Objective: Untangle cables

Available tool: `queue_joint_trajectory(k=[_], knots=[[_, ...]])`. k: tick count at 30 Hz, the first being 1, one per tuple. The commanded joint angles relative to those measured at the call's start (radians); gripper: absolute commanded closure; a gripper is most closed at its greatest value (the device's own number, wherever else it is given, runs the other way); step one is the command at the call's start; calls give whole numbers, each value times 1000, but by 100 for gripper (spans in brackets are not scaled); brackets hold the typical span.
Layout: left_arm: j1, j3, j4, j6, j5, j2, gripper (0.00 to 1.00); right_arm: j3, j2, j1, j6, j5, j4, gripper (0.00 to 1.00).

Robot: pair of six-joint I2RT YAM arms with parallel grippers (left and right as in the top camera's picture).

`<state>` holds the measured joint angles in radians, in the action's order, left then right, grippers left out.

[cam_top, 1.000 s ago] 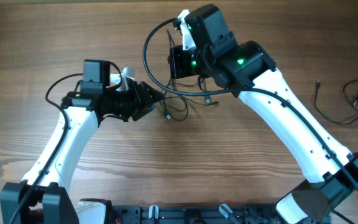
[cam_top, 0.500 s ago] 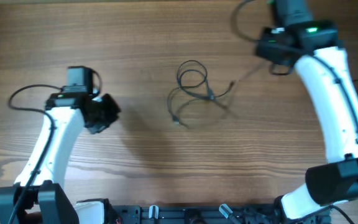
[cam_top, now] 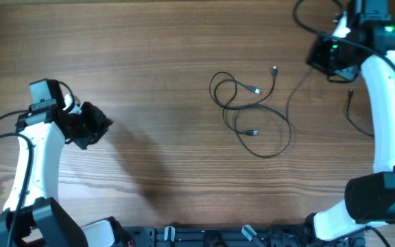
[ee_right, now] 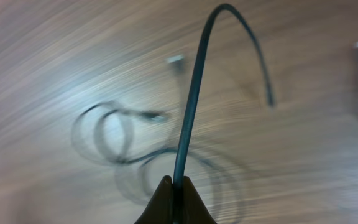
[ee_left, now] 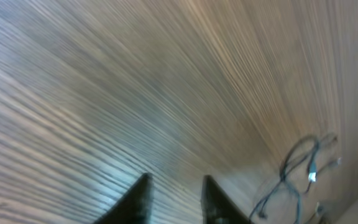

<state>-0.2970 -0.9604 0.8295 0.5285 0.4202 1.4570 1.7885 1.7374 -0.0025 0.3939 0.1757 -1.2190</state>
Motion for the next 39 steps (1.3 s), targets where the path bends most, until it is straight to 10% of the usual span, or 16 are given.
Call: queue_joint_trajectory(k=[1,20,39], knots=[[60,-2,-3,-8,64,2,45,3,8,96,-28,246,74,96],[321,-2,-56,-8,63,2,32,3,8,472,229,465,655,96],[459,-2,22,43,290,2,20,3,62,509,324,105,518,96]])
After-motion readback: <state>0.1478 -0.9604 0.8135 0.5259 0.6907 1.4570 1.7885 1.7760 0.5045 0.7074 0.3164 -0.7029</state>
